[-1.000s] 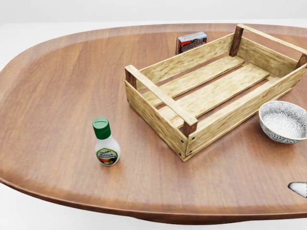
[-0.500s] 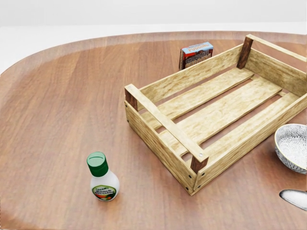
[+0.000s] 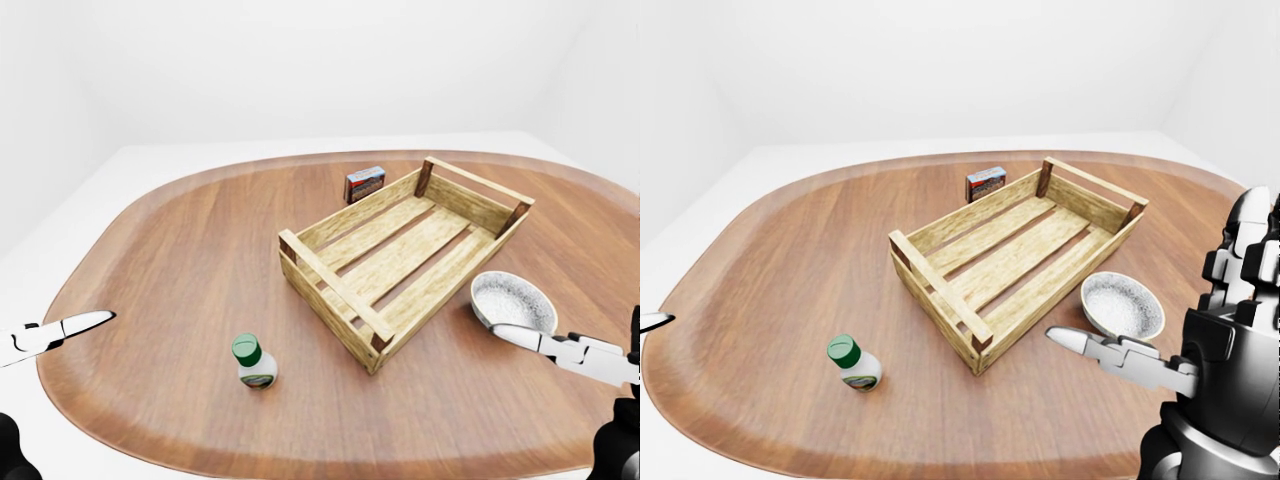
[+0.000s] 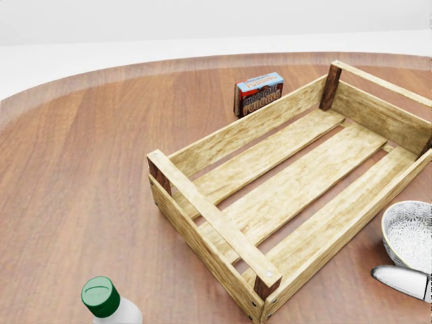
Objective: Pick up the salad dressing and put it in the tray.
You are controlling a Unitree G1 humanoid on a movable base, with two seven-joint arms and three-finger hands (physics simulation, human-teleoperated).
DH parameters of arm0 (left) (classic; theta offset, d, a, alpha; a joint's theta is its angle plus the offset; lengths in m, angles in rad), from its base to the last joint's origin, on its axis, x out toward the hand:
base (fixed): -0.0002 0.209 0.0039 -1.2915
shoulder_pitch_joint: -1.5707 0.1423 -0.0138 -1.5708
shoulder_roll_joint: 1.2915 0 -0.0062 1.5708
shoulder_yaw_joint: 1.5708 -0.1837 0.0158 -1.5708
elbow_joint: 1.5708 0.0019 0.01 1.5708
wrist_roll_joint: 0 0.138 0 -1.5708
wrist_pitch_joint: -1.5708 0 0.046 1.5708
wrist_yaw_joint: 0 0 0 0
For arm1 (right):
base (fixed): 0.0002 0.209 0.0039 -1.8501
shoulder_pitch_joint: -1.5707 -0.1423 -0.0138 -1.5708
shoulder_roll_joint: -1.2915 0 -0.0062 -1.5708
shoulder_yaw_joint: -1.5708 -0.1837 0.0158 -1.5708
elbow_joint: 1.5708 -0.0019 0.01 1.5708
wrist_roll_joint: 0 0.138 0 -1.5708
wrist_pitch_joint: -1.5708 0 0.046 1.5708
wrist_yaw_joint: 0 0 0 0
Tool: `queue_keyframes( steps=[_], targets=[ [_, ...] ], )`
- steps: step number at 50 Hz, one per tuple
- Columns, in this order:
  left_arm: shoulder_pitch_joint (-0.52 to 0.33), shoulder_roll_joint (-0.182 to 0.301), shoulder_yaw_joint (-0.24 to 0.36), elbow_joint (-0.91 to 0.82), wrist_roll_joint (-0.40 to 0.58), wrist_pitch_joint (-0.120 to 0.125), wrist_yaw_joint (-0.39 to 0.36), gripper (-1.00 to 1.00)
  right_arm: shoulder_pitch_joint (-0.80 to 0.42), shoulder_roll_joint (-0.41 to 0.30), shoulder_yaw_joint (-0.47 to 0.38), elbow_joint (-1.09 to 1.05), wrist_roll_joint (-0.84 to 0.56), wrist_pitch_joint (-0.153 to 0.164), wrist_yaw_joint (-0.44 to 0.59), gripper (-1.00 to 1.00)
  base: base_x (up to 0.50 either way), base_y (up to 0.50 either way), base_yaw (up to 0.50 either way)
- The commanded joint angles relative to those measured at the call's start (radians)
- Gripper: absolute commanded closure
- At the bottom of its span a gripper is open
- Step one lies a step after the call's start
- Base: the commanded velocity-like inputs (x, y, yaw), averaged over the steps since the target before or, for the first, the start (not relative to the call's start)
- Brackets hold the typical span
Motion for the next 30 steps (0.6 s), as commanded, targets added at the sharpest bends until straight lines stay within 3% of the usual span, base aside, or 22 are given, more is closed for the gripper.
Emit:
queue_keyframes(
  steps=[1,30],
  targets=[
    [0.000,0.000,-0.006,0.006,0.000,0.000,0.001,-1.00,0.021,0.016,0.022,-0.007,-0.010,0.000,0.004,-1.00,0.49,-0.17,0.00],
    [0.004,-0.003,0.005,-0.017,-0.006,0.000,-0.002,-1.00,-0.005,-0.008,0.020,0.016,-0.025,0.000,-0.017,-1.00,0.48,-0.19,0.00]
  ],
)
